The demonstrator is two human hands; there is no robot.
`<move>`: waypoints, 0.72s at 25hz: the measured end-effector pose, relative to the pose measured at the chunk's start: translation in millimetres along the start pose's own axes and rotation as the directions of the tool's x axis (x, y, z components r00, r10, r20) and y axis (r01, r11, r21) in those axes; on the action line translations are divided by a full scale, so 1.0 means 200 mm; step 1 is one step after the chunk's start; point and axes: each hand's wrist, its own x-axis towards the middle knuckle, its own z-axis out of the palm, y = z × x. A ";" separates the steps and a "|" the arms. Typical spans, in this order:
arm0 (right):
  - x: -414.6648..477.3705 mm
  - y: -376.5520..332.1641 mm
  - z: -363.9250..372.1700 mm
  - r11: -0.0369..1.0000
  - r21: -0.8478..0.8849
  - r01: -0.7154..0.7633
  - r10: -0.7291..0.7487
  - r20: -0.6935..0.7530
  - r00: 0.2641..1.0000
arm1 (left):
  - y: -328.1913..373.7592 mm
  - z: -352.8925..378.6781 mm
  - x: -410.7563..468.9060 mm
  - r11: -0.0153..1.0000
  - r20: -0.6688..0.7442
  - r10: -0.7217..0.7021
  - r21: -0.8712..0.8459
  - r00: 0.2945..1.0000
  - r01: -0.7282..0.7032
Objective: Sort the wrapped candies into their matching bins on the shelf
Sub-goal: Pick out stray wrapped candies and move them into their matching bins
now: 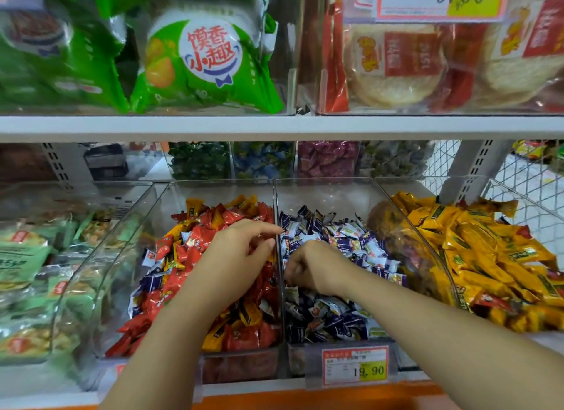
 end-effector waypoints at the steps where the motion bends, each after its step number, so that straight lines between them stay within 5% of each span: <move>1: 0.00 0.00 -0.01 1.000 0.026 -0.006 0.006 -0.023 1.000 | 0.00 0.00 0.00 1.000 -0.005 -0.001 -0.006 1.000 0.001; 5: -0.04 -0.02 -0.19 0.926 0.371 0.066 0.085 -0.378 0.922 | -0.02 -0.03 -0.01 0.998 -0.135 -0.027 -0.058 0.990 0.020; 8: -0.06 -0.13 -0.33 0.765 0.589 0.260 0.069 -0.476 0.877 | -0.03 -0.07 -0.01 0.991 -0.309 -0.092 -0.124 0.947 0.056; 13: -0.08 -0.24 -0.33 0.850 0.480 0.214 -0.086 -0.274 0.958 | -0.04 -0.09 -0.05 0.987 -0.415 -0.114 -0.152 0.903 0.054; 18: -0.33 -0.02 -0.43 0.885 0.426 0.189 0.033 -0.462 0.886 | 0.05 -0.05 -0.09 0.994 -0.292 -0.003 -0.108 0.956 -0.030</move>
